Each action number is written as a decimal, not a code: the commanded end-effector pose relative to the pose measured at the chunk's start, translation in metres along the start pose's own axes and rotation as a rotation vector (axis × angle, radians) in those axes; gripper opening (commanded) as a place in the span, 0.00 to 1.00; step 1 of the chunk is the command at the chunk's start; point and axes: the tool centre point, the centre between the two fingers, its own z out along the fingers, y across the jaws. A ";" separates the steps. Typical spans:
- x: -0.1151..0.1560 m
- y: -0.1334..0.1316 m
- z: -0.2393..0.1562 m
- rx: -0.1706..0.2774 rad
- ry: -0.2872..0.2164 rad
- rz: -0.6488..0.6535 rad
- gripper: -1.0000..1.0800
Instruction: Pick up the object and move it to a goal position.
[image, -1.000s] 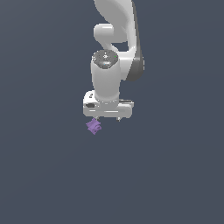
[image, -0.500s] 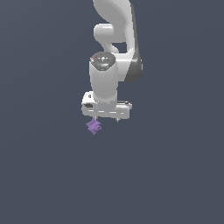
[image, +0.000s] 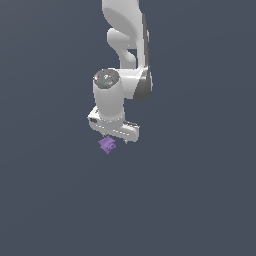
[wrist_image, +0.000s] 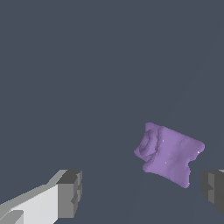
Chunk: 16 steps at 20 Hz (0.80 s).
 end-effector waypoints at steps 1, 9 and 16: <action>-0.002 0.013 0.011 0.001 0.001 0.089 0.96; -0.008 0.045 0.036 -0.001 0.006 0.304 0.96; -0.011 0.057 0.045 -0.003 0.009 0.384 0.96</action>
